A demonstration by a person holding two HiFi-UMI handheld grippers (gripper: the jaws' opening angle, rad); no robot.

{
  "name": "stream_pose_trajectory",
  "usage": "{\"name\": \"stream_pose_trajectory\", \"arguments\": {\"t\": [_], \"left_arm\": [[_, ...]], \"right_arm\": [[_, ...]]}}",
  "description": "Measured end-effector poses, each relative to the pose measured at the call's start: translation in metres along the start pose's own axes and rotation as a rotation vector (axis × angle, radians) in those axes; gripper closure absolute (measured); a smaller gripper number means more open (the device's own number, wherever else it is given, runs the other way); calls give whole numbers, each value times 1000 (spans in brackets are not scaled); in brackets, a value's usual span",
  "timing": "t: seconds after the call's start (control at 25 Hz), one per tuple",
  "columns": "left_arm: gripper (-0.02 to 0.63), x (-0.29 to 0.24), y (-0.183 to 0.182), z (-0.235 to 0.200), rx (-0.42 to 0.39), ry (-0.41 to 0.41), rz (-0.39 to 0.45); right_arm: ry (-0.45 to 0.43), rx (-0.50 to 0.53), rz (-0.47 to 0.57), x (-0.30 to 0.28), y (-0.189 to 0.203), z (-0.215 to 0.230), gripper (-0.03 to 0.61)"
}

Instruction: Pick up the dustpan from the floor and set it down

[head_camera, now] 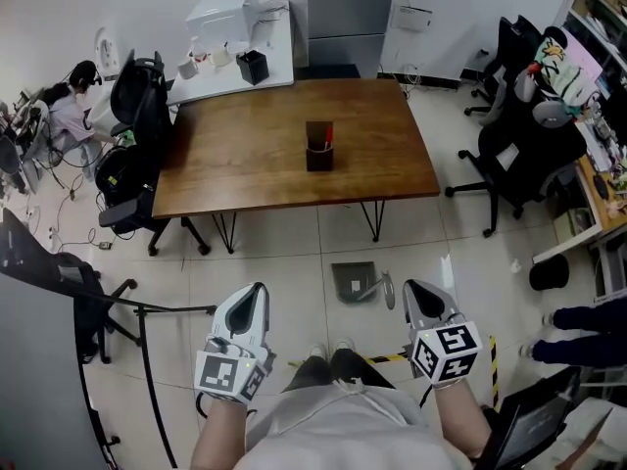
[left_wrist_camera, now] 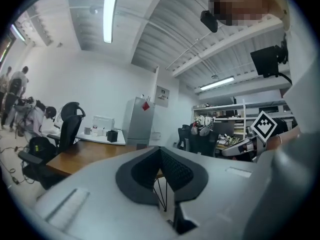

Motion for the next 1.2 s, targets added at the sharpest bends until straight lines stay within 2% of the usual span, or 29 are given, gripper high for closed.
{"name": "stream_pose_trajectory", "arguments": {"t": [0.16,0.24,0.4,0.52,0.6,0.72,1.0,1.04,1.2], "left_arm": [[598,-22,-7,-3,20,17,-4],[598,-29,-7,-4,36,21,-19],[598,-54,6,-11,60,28,-82],[598,-77,36,-9,66,60,-179],[598,-91,57,-4,64,87,-228],[598,-103,80,0,84,105,-261],[598,-122,115,-18,143,70,-310],[598,-124,117,-19,154,66,-311],[598,-133,122,-21,167,61,-312]], "right_arm": [[56,1,-50,-21,1,17,568],[44,6,-95,-34,4,20,526],[24,-19,-209,-76,21,31,366],[-28,-154,-316,-129,63,48,248],[-48,-223,-423,-165,100,60,189],[-17,-194,-567,-204,142,75,189],[37,-194,-747,-252,187,93,197],[58,-182,-775,-256,194,95,222],[187,-146,-899,-264,221,100,454]]}}
Point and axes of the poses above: the fingertips, and each gripper's own axes: x backward along the fingers, z to its right, y out of its underside, the point moved 5 cm from there along x, backward along the fingers, and after that the axes turned 13 degrees about -z, right-handed, at the moved point
